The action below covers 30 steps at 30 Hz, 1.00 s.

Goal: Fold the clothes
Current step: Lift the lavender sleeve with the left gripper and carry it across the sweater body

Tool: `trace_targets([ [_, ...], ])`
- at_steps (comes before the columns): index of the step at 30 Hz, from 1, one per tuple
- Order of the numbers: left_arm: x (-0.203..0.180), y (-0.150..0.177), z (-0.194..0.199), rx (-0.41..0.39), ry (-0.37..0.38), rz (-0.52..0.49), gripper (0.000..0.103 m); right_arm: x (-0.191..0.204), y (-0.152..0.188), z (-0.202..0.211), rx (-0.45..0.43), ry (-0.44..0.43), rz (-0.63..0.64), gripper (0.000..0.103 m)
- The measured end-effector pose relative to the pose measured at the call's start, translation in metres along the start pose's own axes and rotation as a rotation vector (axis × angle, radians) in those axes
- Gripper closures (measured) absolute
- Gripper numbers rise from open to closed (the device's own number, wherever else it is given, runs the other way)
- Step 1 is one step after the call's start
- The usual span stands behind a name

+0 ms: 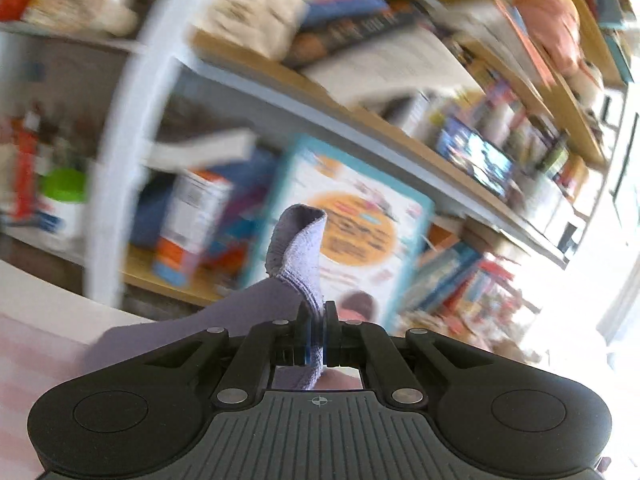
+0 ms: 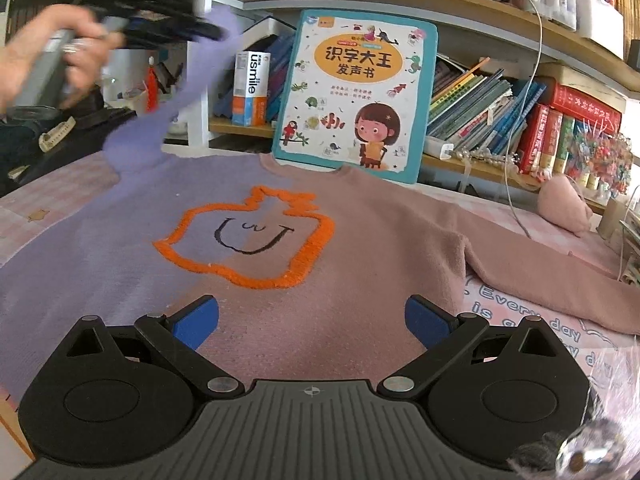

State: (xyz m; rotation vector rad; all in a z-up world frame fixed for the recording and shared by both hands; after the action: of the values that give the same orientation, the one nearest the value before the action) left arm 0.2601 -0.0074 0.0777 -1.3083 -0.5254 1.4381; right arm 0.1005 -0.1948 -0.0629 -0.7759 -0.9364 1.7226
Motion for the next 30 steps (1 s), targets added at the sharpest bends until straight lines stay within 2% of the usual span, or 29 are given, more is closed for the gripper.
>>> trace_targets([
  [5,-0.035,0.036,-0.053,0.094,0.062,-0.026,0.1,-0.003,-0.001,0.002,-0.012,-0.014,-0.02,0.003],
  [9,-0.048,0.071,-0.088,0.176,0.063,-0.03,0.1,-0.003,-0.002,0.003,-0.017,-0.017,-0.027,0.003],
  [15,-0.058,0.111,-0.116,0.282,0.061,-0.045,0.099,-0.002,-0.002,0.002,-0.015,-0.021,-0.018,0.003],
  [18,-0.064,0.124,-0.122,0.323,0.07,-0.058,0.086,0.0,-0.001,0.001,-0.007,-0.024,-0.012,0.003],
  [20,-0.071,0.124,-0.117,0.324,0.101,-0.061,0.063,0.0,-0.001,0.0,-0.004,-0.024,-0.011,0.003],
  [22,-0.078,0.121,-0.11,0.315,0.134,-0.068,0.05,0.0,0.0,0.0,-0.001,-0.022,-0.011,0.003],
  [26,-0.087,0.105,-0.087,0.27,0.192,-0.103,0.046,-0.001,0.002,-0.002,0.01,-0.018,-0.012,0.003],
  [30,-0.07,0.103,-0.06,0.27,0.15,-0.163,0.046,0.0,0.003,-0.003,0.015,-0.017,-0.006,0.003],
])
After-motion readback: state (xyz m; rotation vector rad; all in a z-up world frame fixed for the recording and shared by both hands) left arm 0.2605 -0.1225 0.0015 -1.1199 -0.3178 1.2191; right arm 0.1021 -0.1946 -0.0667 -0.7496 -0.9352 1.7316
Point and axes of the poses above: each gripper's, at about its wrist camera, not at the fingertips, and z roughly against the way its jaws point, x to its left, y to its underside, the point moved 10 cm from there along -z, roughly the way its jaws point, and after that the axes turned 2 degrees about y, right-handed, at the moved point
